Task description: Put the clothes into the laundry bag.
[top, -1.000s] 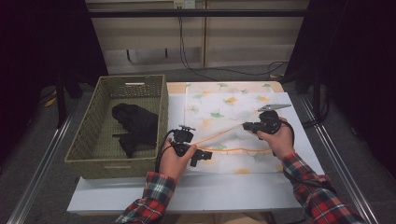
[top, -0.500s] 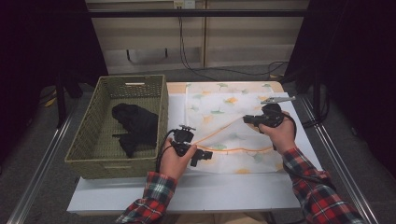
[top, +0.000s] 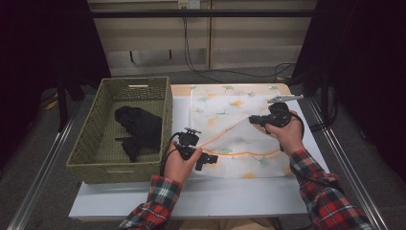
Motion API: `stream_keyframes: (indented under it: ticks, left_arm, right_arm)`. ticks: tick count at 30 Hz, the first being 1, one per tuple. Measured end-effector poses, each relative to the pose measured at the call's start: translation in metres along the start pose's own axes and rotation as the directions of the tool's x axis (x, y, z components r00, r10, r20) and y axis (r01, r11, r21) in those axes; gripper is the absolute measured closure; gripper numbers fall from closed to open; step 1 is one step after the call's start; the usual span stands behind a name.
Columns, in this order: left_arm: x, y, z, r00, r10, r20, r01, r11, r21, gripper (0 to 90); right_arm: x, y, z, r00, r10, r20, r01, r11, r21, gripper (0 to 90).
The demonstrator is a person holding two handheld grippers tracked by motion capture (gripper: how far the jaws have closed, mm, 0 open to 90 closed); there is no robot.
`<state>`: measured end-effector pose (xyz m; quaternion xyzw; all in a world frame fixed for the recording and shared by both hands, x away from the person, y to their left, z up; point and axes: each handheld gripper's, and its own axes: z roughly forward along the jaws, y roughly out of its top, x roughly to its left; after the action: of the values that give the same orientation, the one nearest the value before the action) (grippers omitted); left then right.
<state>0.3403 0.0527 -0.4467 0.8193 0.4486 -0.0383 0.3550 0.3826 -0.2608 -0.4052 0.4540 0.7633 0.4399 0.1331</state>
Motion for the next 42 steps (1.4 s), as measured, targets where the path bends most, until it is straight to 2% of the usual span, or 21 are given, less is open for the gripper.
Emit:
stream_keyframes:
  ticks: [9,14,22,24,28,39,42]
  left_arm:
    - [0.001,-0.001,0.001,1.0000,-0.001,0.002,0.001,1.0000,0.006,3.9]
    - [0.002,-0.002,0.002,0.9999,-0.015,0.004,0.015,0.9999,0.004,3.9]
    - [0.000,-0.002,0.002,0.9999,0.012,0.001,-0.012,0.9998,0.018,3.5]
    - [-0.001,-0.002,0.002,1.0000,0.007,0.000,-0.007,0.9999,0.009,3.5]
    - [-0.001,-0.002,0.002,1.0000,0.002,0.002,-0.002,1.0000,0.007,3.4]
    - [-0.004,0.002,-0.004,0.9997,0.024,-0.010,-0.024,0.9997,0.011,3.0]
    - [-0.003,0.006,-0.007,0.9999,0.015,-0.008,-0.015,0.9999,0.006,3.0]
  right_arm:
    - [0.000,0.006,-0.003,0.9999,0.002,-0.015,-0.002,1.000,-0.015,89.8]
    - [-0.002,0.009,-0.005,0.9997,0.020,-0.016,-0.021,0.999,-0.027,89.8]
    - [-0.001,0.012,-0.006,0.9996,0.023,-0.016,-0.024,0.999,-0.032,89.8]
    - [-0.001,0.013,-0.007,0.9994,0.029,-0.021,-0.030,0.999,-0.035,89.8]
    - [0.001,0.015,-0.009,0.9994,0.020,-0.029,-0.021,0.999,-0.038,89.8]
    - [0.002,0.013,-0.011,0.9998,0.005,-0.019,-0.006,0.999,-0.034,89.8]
    - [0.002,0.011,-0.010,0.9997,0.007,-0.023,-0.008,1.000,-0.029,89.8]
